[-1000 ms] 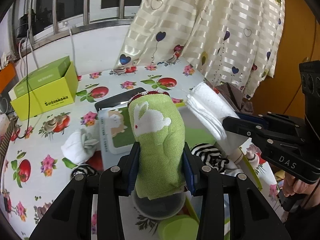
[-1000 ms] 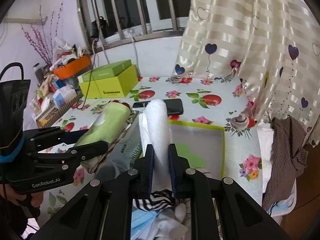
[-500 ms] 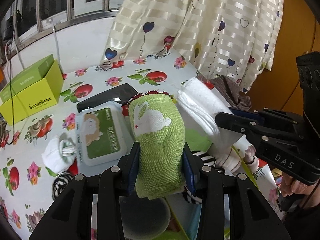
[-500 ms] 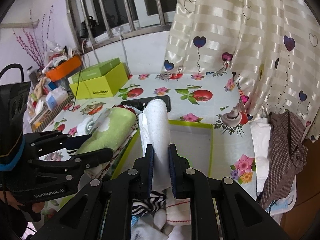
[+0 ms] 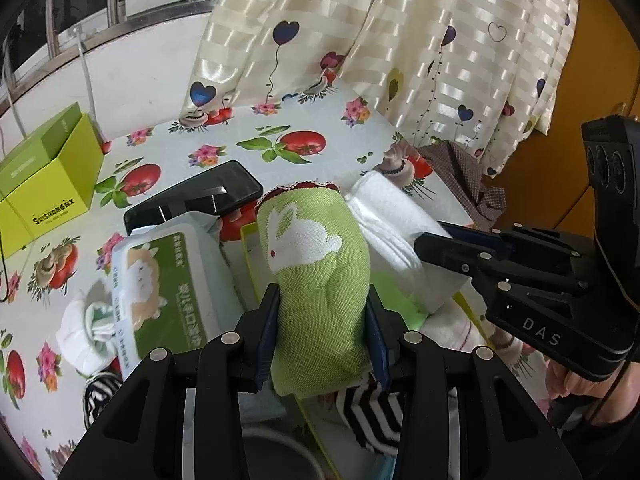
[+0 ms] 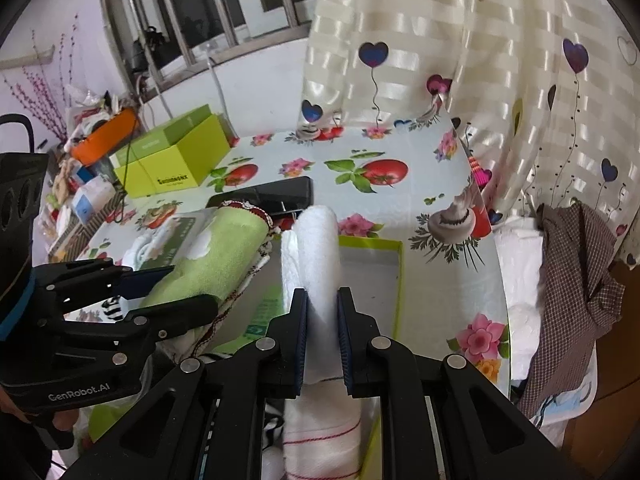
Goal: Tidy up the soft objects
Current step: 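Carry the white towel with the right tool toward the tray while the left tool carries the green towel, then open the right tool to release the white towel into the tray, then lower the green rabbit-print towel into the tray and open the left tool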
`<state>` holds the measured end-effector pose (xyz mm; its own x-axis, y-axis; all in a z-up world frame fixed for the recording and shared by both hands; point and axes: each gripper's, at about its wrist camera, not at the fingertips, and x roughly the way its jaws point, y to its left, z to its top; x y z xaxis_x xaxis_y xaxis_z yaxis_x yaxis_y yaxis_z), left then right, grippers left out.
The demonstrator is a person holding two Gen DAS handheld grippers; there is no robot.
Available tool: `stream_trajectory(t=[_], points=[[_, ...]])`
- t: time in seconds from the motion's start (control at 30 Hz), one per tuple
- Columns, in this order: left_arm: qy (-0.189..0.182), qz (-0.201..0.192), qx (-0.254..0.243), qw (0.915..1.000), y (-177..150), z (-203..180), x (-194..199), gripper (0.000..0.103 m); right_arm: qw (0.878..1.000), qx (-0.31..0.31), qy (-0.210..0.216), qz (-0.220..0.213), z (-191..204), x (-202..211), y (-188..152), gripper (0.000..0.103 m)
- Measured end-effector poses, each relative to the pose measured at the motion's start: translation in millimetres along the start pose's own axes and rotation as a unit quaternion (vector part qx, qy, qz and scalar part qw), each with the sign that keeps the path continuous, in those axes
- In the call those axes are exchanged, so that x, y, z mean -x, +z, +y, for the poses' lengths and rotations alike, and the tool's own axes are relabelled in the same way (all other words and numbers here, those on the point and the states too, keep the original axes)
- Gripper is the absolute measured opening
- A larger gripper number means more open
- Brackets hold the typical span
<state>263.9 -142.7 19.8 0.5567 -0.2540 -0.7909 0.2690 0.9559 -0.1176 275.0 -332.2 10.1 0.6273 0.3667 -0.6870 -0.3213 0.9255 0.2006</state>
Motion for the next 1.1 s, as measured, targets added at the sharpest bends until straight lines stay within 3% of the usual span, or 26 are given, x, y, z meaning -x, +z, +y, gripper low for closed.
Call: stream_trajectory(t=[0.4, 0.5, 0.57, 0.6, 1.1], points=[[-0.006, 0.052, 0.001, 0.9986, 5.3, -4.2, -41.1, 0.042, 0.999, -0.012, -0.016, 0.038, -19.7, -31.2, -3.8, 0.015], [-0.01, 0.057, 0.0, 0.9983, 6.0, -5.9, -44.4, 0.043, 0.999, -0.008, -0.024, 0.038, -19.5, -31.8, -4.4, 0.022], [-0.012, 0.055, 0.0, 0.9984, 5.6, -6.2, -42.6, 0.047, 0.999, -0.005, -0.032, 0.025, -18.6, -25.2, -3.2, 0.044], [-0.011, 0.054, 0.001, 0.9985, 5.8, -6.2, -41.2, 0.047, 0.999, -0.005, -0.036, 0.02, -18.4, -21.3, -2.5, 0.047], [-0.031, 0.025, 0.008, 0.9992, 1.8, -5.4, 2.0, 0.048, 0.999, -0.006, -0.051, -0.013, 6.9, 30.9, -11.4, 0.056]])
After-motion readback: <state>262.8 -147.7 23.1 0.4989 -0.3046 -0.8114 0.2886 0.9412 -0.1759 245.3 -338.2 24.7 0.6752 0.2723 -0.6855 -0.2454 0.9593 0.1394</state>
